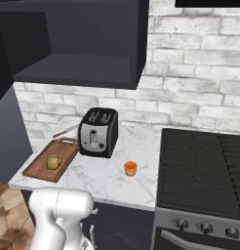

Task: Pick the bread, place it on the cutting board, pick the jam, place it on the counter, and close the cabinet.

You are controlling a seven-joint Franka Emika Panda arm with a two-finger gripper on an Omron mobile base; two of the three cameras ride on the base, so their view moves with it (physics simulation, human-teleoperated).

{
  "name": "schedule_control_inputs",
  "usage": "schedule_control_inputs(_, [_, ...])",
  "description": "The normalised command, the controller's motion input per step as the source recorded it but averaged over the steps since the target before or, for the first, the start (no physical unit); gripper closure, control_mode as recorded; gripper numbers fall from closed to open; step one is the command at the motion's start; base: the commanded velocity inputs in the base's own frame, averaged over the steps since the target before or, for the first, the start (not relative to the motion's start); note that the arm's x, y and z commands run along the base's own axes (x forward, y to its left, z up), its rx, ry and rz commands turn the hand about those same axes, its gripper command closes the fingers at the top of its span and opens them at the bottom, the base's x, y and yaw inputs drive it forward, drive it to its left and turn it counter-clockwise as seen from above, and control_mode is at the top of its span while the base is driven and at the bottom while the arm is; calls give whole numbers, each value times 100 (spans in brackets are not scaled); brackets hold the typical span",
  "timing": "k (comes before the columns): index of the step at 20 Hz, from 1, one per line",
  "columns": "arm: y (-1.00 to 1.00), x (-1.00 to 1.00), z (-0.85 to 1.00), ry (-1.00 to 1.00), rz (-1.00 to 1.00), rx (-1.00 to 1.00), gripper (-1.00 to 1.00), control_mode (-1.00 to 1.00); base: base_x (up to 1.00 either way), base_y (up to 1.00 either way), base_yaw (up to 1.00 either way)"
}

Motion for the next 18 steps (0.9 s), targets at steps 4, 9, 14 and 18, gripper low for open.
schedule_control_inputs(4, [-44,28,0,-2,0,0,-100,-100,0,0,0])
schedule_control_inputs(9, [-42,24,0,-3,-1,0,-100,-100,0,0,0])
schedule_control_inputs(14, [-37,11,-8,-7,-3,0,-100,-100,0,0,0])
schedule_control_inputs(18, [-35,0,-19,-12,-9,0,-100,-100,0,0,0])
